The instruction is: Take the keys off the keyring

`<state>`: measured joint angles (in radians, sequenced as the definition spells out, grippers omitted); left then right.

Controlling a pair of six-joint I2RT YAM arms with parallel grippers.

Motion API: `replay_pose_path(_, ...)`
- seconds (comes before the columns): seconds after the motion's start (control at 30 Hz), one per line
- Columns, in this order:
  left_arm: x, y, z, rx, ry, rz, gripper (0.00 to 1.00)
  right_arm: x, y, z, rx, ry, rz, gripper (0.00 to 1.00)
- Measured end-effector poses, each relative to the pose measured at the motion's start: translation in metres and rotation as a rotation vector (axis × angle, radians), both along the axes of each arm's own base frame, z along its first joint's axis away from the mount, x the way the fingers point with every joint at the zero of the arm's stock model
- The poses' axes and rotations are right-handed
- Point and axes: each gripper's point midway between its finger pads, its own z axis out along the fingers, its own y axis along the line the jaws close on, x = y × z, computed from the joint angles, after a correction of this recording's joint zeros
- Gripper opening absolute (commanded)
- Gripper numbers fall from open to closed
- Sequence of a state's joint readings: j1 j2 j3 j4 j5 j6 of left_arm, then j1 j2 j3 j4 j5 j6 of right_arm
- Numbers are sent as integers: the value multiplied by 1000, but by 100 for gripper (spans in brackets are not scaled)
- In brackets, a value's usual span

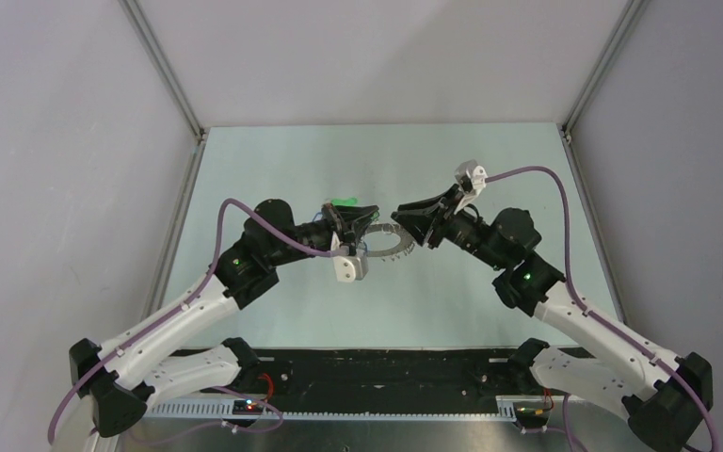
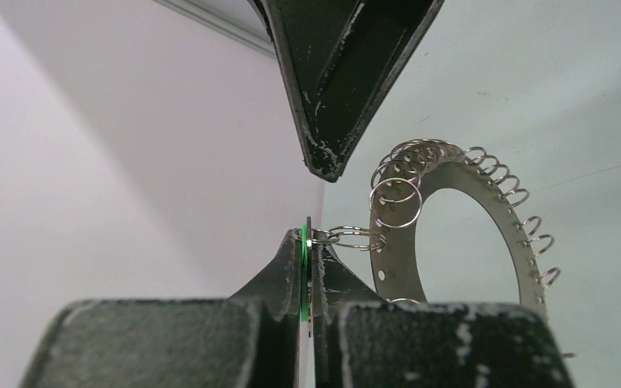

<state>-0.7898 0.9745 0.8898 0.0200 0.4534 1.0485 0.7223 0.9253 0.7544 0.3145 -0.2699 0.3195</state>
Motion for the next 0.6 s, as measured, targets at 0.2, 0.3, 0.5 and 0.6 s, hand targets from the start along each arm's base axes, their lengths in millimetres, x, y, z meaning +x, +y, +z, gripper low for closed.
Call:
replay_pose_path(0.2, -1, 0, 1, -2, -2, -6, 0, 5, -2, 0, -15, -1, 0, 34)
replay_pose_path(0.3, -2, 0, 1, -2, -2, -9, 0, 9, 4, -2, -42, 13, 17, 34)
replay_pose_path(0.5, -3, -1, 1, -2, -1, -15, 0, 3, 17, -11, -75, 31, 87, 34)
replay_pose_path(0.6, -3, -1, 1, -2, -1, -19, 0, -5, 24, -14, -83, 32, 136, 34)
